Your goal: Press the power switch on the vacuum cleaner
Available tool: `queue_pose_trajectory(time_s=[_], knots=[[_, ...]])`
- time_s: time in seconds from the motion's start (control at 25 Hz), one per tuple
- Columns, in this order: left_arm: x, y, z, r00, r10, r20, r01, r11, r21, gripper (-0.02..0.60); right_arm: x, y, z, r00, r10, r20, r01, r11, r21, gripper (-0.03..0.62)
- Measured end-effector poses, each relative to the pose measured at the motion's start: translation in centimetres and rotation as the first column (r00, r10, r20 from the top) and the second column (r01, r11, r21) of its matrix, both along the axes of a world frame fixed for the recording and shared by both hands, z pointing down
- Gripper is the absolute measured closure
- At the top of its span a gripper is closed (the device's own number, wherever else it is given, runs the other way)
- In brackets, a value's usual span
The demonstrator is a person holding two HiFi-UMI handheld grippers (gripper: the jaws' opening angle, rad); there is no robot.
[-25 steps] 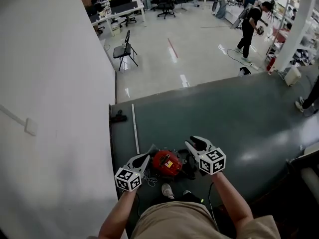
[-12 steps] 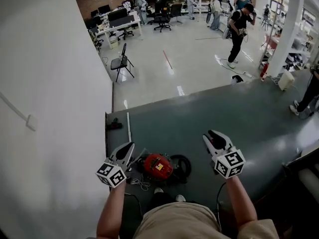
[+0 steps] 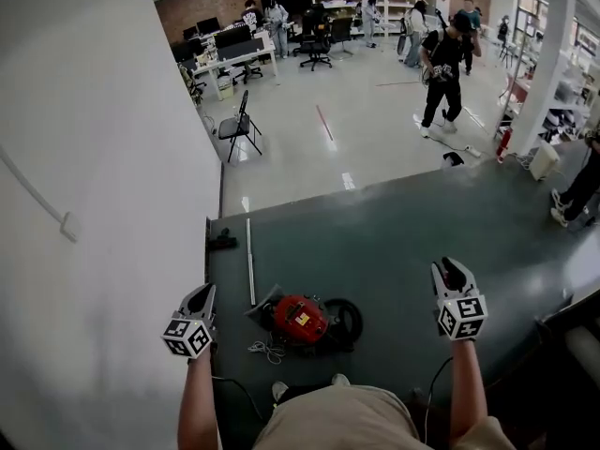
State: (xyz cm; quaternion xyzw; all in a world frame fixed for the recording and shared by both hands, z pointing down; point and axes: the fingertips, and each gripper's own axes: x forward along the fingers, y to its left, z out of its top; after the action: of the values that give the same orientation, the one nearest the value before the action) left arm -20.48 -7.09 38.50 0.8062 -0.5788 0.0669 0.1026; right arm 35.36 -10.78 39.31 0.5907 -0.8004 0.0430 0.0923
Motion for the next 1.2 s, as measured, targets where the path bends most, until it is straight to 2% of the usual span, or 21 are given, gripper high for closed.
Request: queue_pose_trajectory(time_s=[0.16,0.28,0.4,0.52,0.64,0.76,0.88,1.08,1.2], knots=[[-3.6,0.4,4.0,0.995,-0.076,0.063,0.081,0.994,-0.072,0.576,1.0,-0.1,3.5,0.999,0.038,-0.022,-0.039,0.998,-0.055,0.479],[-4.8,1.2,8.1,0.987,-0.113,0.112,0.131,0.978,-0.161,0.575,0.2,0.2,6.0,1.0,0.026,-0.011,-0.027,0.995,-0.096,0.479],[-4.9,1.8,11.5,0.986,-0.129,0.102,0.149,0.964,-0.22,0.575,-2.3,0.4,8.0,1.0,-0.024,0.012,0.026,0.991,-0.13,0.479],[-3.4,2.0,13.5,0.99,-0.113,0.086,0.131,0.96,-0.246,0.575,-5.8,0.5,9.0,0.995,-0.099,0.019,0.101,0.984,-0.144,0.479],[-0.6,1.7,14.5,0.999,-0.045,0.014,0.047,0.972,-0.232,0.575,-9.5,0.6,9.6,0.987,-0.162,0.018,0.162,0.975,-0.155,0.479],[4.3,1.6,14.4,0.994,0.106,-0.039,-0.111,0.977,-0.181,0.575,-13.1,0.6,9.8,0.974,-0.227,0.022,0.227,0.962,-0.153,0.479],[9.8,2.0,13.9,0.973,0.226,-0.044,-0.23,0.963,-0.144,0.575,-15.9,1.2,10.0,0.958,-0.287,0.021,0.287,0.946,-0.153,0.479],[17.6,1.9,13.3,0.934,0.322,-0.158,-0.34,0.935,-0.103,0.575,-20.3,2.1,10.8,0.933,-0.357,0.04,0.359,0.922,-0.142,0.48],[21.2,1.3,12.9,0.915,0.371,-0.158,-0.387,0.918,-0.089,0.575,-22.6,2.1,11.2,0.925,-0.378,0.05,0.381,0.915,-0.132,0.479]])
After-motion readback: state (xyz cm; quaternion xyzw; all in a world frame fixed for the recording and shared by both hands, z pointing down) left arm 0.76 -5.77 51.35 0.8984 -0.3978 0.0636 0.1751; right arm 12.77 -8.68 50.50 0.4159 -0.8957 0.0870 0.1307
